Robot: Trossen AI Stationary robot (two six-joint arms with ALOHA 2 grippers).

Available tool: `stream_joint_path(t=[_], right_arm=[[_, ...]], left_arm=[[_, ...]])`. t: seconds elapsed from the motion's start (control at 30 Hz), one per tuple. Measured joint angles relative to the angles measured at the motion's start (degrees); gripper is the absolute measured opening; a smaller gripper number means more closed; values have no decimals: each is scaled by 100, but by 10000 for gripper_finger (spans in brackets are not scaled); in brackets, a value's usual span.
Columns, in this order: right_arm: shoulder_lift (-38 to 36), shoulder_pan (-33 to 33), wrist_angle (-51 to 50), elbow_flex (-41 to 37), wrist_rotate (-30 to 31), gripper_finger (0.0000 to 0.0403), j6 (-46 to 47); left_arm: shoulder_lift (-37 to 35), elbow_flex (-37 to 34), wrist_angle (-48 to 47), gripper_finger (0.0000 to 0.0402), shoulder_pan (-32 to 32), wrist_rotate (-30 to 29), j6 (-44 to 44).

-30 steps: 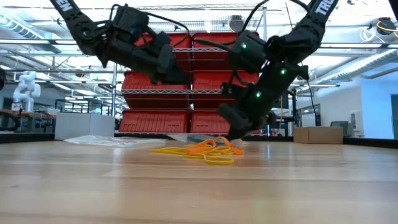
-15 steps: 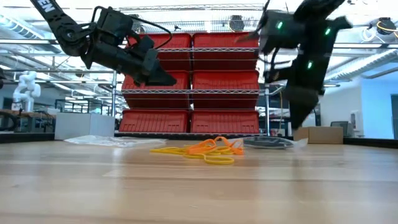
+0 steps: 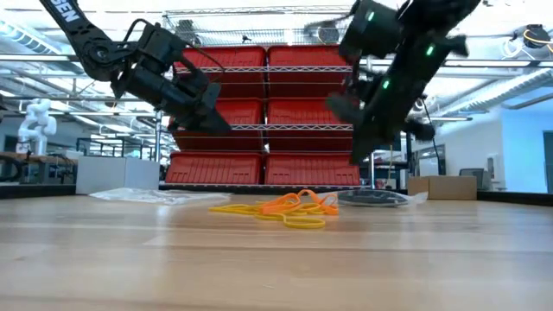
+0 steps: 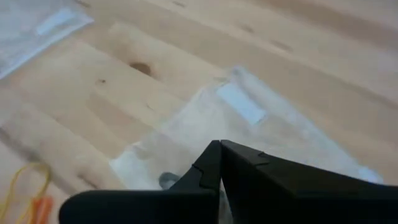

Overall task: Sort rubber bands
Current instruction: Close the transparent zip bag

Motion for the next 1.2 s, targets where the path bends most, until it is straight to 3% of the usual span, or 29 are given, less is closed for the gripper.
stream_joint_path(t=[0.27,0.43,0.67,0.97,1.2], right_arm=[[1040,-13,655,0,-49,0,490],[1183,37,582,23,-523,0,-183],[586,412,-943,3,-1344,0,-712],[-53,749,-2791,-4,-1534,0,-777],[-291,653,-2836,-22,-1417,0,1104]], left_arm=[[2,-2,-212,144,155,108,-109],[2,-2,-220,144,148,128,19],[2,-2,-227,144,148,136,66],[2,-2,-231,144,144,139,78],[2,-2,-418,144,175,59,46]])
